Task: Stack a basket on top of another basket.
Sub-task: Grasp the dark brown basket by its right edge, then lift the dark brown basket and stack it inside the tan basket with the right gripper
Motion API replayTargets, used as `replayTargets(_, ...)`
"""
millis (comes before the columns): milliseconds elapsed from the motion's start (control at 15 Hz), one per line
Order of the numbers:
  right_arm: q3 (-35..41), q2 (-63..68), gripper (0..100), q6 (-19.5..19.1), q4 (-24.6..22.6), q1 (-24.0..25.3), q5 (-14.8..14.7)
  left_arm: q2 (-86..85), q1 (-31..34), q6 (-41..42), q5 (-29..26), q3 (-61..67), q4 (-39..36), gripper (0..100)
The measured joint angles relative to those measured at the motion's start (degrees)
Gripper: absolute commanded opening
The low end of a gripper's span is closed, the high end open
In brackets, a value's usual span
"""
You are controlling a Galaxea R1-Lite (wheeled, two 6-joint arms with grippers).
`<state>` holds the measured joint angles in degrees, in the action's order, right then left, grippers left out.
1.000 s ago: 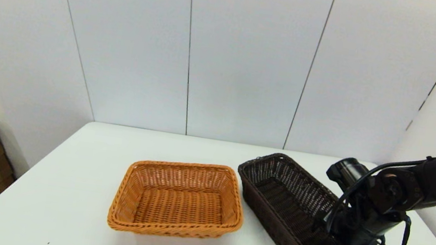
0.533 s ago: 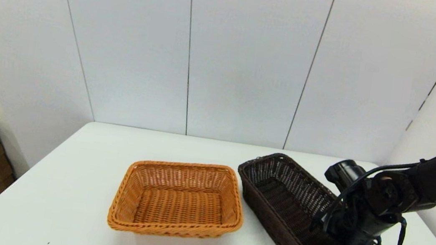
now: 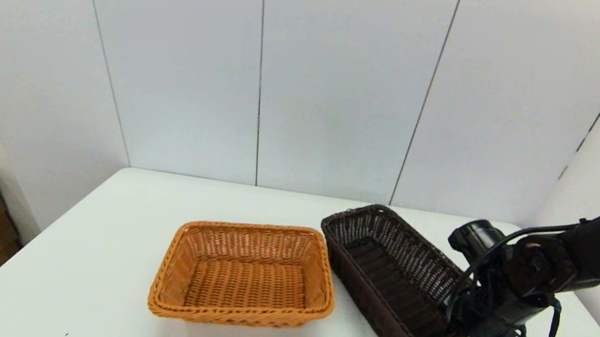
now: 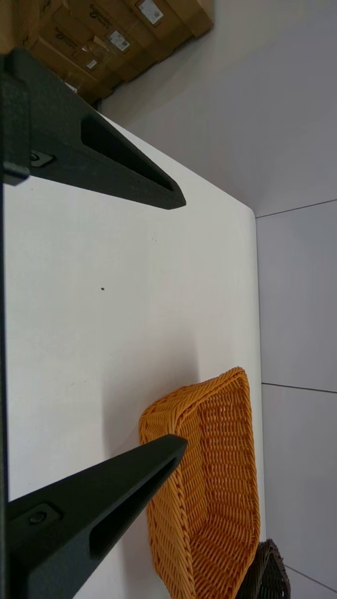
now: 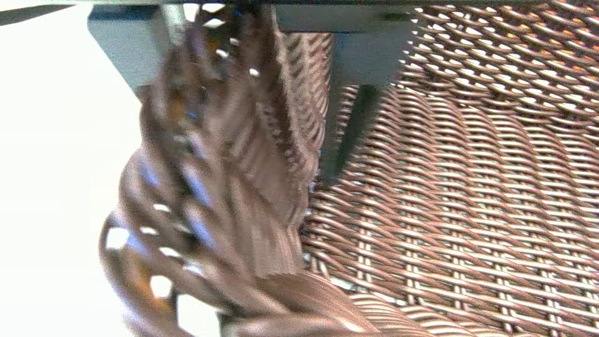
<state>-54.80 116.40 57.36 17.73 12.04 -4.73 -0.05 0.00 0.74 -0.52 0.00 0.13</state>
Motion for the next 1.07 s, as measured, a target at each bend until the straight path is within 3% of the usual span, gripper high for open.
replayTargets(533, -0.6, -3.4, 0, 0.1, 0.0, -2.7, 0.9, 0.0, 0.0, 0.0, 0.0, 0.0, 0.0, 100)
replayTargets(1067, -4.1, -14.0, 0, 0.0, 0.9, -10.4, 11.2, 0.0, 0.0, 0.0, 0.0, 0.0, 0.0, 100)
